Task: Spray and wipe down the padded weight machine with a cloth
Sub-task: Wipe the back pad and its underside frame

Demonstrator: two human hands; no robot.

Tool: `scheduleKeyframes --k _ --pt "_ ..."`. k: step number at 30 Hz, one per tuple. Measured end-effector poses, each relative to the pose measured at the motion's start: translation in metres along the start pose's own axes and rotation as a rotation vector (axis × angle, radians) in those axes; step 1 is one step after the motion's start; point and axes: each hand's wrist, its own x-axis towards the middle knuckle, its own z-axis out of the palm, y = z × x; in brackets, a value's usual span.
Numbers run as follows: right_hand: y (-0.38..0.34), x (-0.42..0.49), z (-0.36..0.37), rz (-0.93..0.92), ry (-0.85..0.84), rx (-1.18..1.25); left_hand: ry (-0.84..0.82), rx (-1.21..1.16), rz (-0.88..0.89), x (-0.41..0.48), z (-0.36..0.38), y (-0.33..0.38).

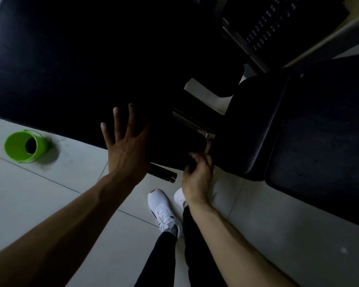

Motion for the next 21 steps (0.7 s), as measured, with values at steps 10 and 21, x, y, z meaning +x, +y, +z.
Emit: scheduleKeyframes --k 10,21 --pt "-0.077 -0.051 0.069 -0.280 -0.161 0.101 0.155 -0.073 -0.048 -0.040 -0.014 -0.059" --pt "-0.062 -0.027 0.050 -0.309 -0.144 -0.047 0.144 -0.173 -0.268 -0.078 -0.005 -0.079"
